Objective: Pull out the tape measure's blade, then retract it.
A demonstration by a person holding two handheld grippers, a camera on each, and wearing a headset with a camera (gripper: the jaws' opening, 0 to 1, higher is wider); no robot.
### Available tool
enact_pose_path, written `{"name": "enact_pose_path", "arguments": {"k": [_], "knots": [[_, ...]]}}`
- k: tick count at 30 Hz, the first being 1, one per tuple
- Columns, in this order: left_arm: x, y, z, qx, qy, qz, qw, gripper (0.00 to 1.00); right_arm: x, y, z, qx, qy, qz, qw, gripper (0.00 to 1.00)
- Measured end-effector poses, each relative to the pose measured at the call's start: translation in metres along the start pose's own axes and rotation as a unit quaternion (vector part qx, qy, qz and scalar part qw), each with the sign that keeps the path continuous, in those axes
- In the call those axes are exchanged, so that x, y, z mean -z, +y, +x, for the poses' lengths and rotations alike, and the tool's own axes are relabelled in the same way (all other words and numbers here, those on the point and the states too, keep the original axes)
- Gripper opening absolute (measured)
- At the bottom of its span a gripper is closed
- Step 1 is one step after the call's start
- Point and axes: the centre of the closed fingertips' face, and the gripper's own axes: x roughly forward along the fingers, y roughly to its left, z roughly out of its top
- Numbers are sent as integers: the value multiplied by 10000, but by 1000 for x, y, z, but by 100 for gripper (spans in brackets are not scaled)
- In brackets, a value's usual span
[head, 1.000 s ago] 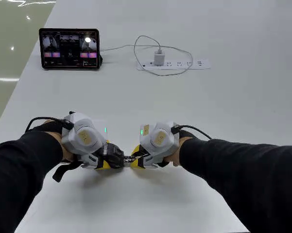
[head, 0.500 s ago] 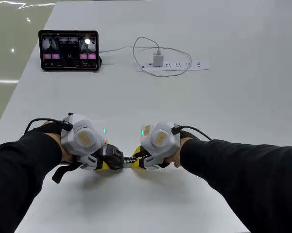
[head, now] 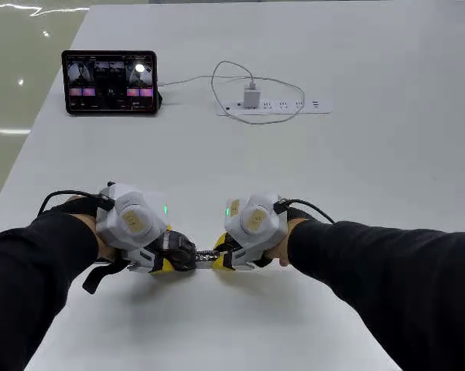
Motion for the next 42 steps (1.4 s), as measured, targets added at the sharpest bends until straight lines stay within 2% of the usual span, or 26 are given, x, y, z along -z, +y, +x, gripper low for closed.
{"name": "enact_pose_path", "arguments": {"k": [42], "knots": [[0, 0, 1, -72, -3, -6, 10000, 32, 21, -2, -19, 26, 182, -63, 9998, 10]]}}
